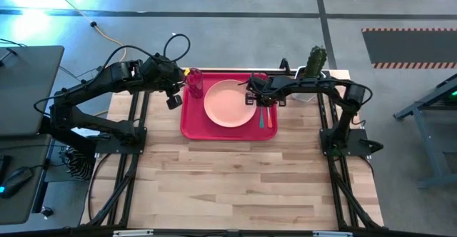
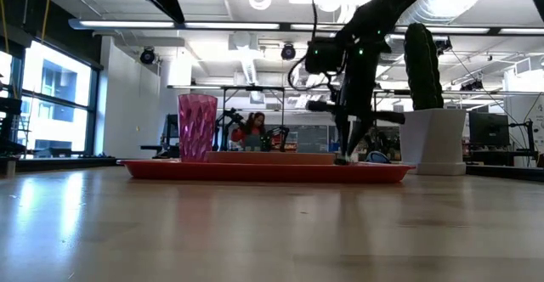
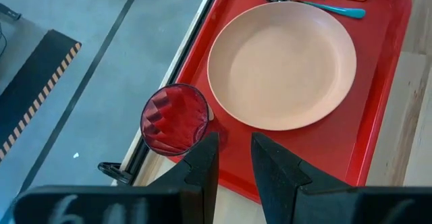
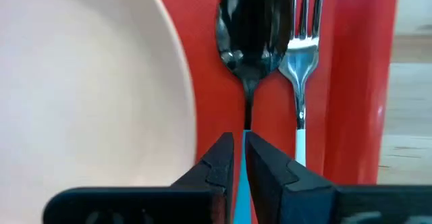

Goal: Pick and place plate/cup/fork/spoon on tray
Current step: Return to Home Position

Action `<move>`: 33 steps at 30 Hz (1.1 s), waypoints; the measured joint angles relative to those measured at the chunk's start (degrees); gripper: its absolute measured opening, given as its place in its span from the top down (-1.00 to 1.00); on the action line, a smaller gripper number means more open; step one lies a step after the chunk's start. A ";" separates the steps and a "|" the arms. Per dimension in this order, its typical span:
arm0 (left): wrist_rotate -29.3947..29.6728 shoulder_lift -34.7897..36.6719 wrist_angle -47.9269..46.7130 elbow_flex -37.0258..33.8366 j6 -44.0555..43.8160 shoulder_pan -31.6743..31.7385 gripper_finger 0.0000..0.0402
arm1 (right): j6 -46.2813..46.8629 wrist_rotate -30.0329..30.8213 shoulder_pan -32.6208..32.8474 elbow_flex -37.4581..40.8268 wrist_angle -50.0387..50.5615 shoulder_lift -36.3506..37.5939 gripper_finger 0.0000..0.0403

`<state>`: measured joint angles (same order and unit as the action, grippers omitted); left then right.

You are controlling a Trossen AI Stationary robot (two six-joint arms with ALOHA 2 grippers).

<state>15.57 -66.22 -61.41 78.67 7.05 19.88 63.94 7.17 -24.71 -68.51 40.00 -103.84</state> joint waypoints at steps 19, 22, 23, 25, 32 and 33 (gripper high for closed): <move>-10.54 5.40 0.83 -0.65 -18.11 -2.07 0.62 | -25.13 1.75 8.62 0.00 -13.39 19.02 0.85; -9.62 8.12 4.02 -3.58 -20.15 -4.36 0.62 | -30.57 1.79 10.56 0.00 -19.00 21.02 0.85; -9.39 9.37 5.78 -5.24 -20.68 -5.24 0.62 | -31.81 1.79 11.19 0.00 -20.70 21.46 0.85; -9.26 12.12 9.77 -8.90 -21.42 -7.19 0.62 | -33.73 1.74 12.43 0.00 -23.55 22.14 0.85; -9.01 22.31 22.79 -22.65 -23.01 -13.13 0.62 | -33.97 1.67 16.62 0.00 -33.43 22.57 0.85; -8.98 23.72 24.35 -24.49 -23.24 -13.84 0.62 | -33.98 1.54 17.14 0.00 -35.26 22.57 0.85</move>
<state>6.59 -42.50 -37.06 54.18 -16.19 6.04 29.95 8.71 -7.57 -68.51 4.74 -81.28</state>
